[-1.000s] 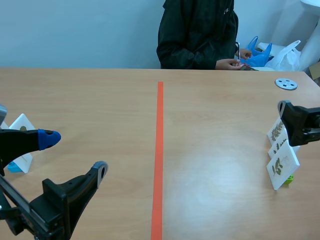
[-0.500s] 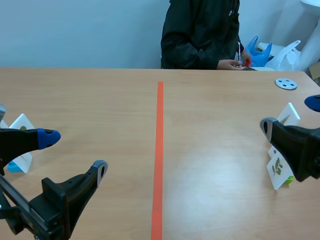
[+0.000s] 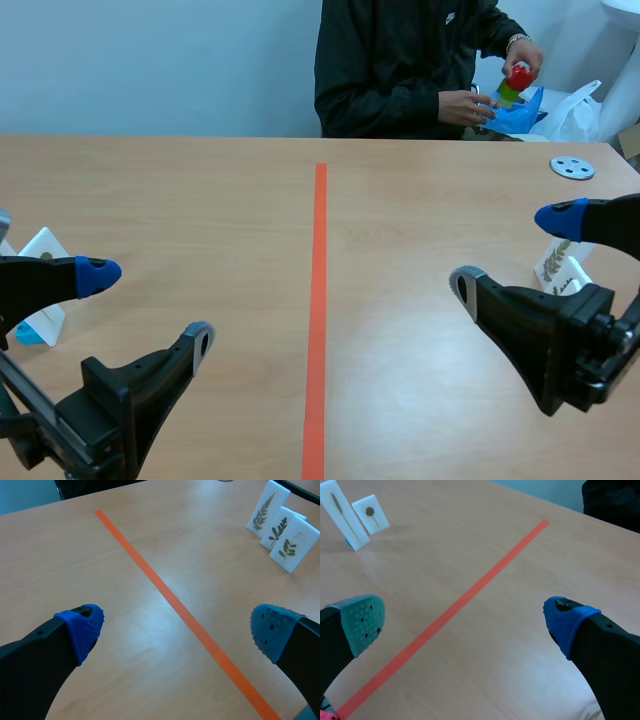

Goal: Sort the leaf by its shape. The table is split by an orange tape line. A compound leaf with several leaflets goes to the left side, a simple leaf with one blade goes to the right side. Return to the home posture when a red brick is placed on the table.

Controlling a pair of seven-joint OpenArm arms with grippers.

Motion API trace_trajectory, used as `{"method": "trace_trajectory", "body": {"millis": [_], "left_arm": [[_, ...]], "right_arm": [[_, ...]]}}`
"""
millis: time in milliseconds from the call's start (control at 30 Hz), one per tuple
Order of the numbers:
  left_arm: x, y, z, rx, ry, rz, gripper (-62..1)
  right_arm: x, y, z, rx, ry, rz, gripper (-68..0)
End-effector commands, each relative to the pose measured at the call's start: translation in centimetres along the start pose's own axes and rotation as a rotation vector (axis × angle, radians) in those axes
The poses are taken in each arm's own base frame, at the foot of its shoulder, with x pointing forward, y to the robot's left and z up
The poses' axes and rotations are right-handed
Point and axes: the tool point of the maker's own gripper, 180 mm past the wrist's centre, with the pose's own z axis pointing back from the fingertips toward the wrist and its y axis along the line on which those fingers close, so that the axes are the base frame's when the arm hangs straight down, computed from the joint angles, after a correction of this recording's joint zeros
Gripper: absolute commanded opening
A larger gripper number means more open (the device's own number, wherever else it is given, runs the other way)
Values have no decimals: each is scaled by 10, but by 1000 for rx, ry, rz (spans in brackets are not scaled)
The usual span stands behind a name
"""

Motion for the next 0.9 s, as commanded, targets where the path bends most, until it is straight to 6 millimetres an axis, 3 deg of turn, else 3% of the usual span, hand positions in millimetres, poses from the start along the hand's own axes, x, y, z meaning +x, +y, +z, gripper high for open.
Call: {"method": "trace_trajectory", "body": {"millis": [0, 467, 700, 867], "left_arm": [[6, 1, 0, 0, -24, 3, 14], [6, 1, 0, 1, -23, 3, 14], [6, 1, 0, 1, -23, 3, 14], [6, 1, 0, 1, -23, 3, 14]], "right_arm": [[9, -9, 0, -8, -19, 30, 4], [-12, 7, -22, -43, 41, -38, 4], [-23, 26, -29, 9, 84, -45, 4], [-25, 24, -29, -8, 93, -39, 4]]}}
